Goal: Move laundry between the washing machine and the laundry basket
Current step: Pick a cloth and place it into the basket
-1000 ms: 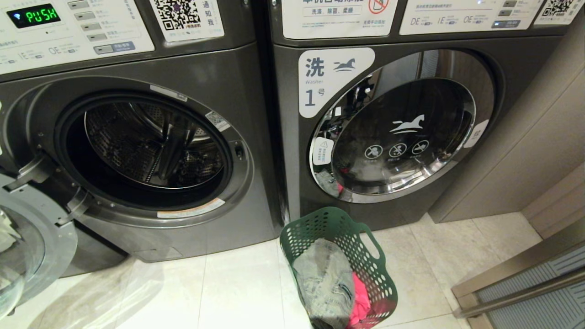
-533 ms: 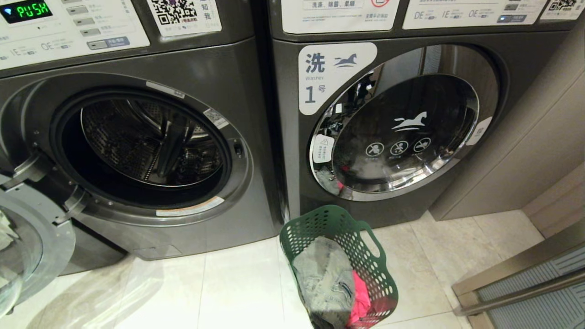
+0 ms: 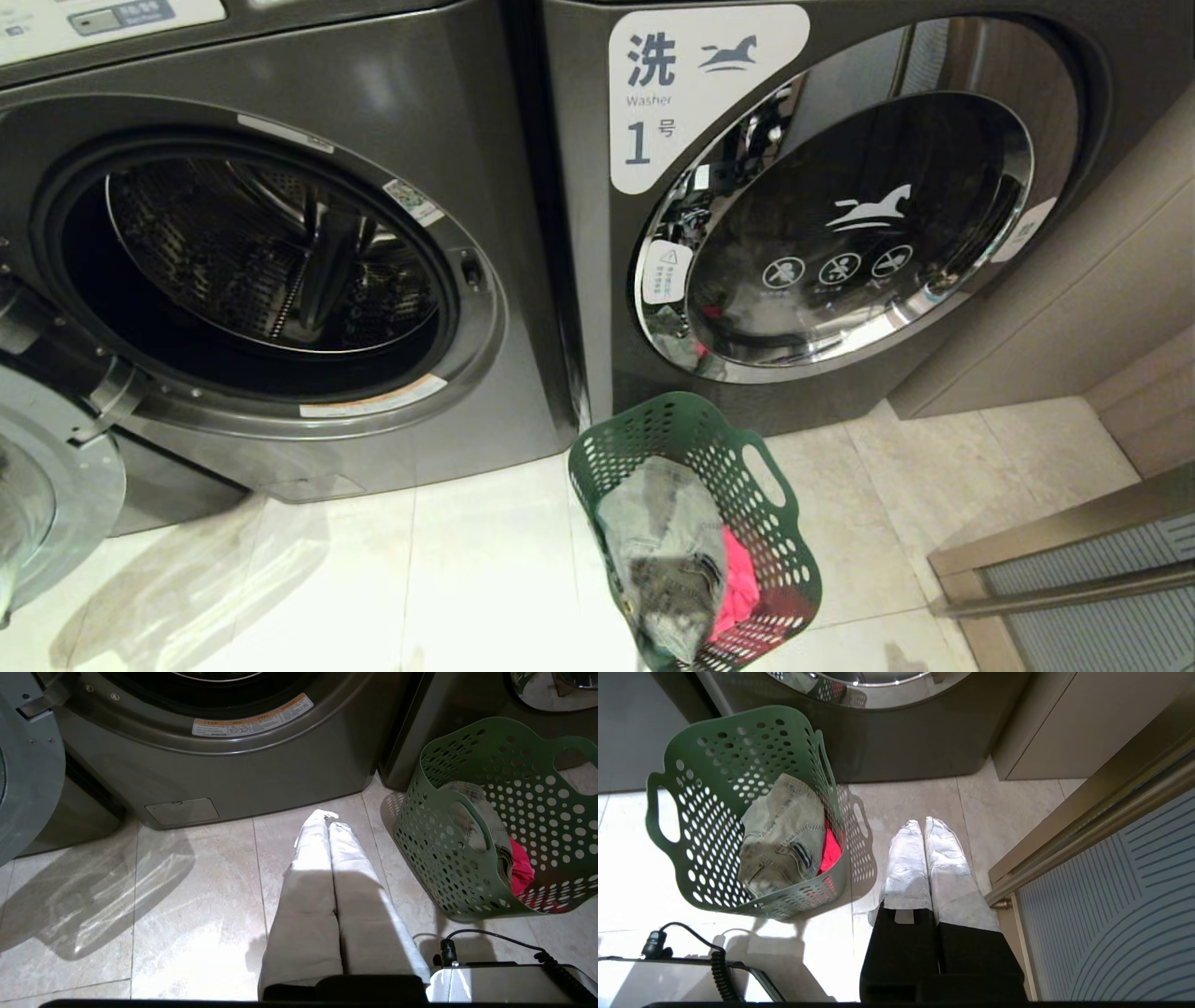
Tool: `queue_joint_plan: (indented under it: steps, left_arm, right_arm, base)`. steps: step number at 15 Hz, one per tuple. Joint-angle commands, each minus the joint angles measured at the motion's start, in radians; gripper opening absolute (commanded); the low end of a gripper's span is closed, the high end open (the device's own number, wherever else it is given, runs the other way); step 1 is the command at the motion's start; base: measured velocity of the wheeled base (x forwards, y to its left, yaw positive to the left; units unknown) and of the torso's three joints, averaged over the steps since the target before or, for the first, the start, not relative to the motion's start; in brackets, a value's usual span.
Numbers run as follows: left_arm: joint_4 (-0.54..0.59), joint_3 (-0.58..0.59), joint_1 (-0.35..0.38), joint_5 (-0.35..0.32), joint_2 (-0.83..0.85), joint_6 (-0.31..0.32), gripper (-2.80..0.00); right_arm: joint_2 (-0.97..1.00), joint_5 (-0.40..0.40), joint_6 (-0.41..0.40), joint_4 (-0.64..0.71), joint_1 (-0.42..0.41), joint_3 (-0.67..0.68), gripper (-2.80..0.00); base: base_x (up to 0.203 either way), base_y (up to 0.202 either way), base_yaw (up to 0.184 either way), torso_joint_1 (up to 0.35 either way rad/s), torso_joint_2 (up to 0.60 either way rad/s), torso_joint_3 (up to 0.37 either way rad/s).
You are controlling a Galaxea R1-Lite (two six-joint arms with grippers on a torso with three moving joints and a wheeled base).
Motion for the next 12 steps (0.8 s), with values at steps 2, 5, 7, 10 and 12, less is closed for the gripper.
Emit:
queue_joint_plan:
  steps: [2,5,7,10,12]
  left_arm:
    - [0.001,0.000,0.000,0.001,0.000,-0.003,-2.80]
    - [0.003,0.000,0.000,0.001,0.002,-0.003,-2.80]
    - [0.003,0.000,0.000,0.001,0.000,-0.003,-2.80]
    - [0.003,0.000,0.000,0.001,0.002,-0.004,-2.80]
    - [0.003,0.000,0.000,0.001,0.000,-0.004,-2.80]
  right_arm:
    - [0.002,0.000,-0.002,0.000,0.000,0.000,-2.80]
    - [0.002,0.000,0.000,0.001,0.000,0.000,-2.80]
    - [0.002,0.000,0.000,0.001,0.000,0.000,-2.80]
    - [0.002,0.000,0.000,0.001,0.000,0.000,-2.80]
    - [0.002,0.000,0.000,0.001,0.000,0.000,-2.80]
  base:
    - [0.000,0.000,0.000,0.009,0.00,-0.114]
    - [0.000,0.000,0.000,0.002,0.00,-0.015]
    - [0.000,0.000,0.000,0.000,0.00,0.000]
    - [0.000,0.000,0.000,0.000,0.00,0.000]
    - [-0.001,0.029,-0.005,0.003,0.00,-0.002]
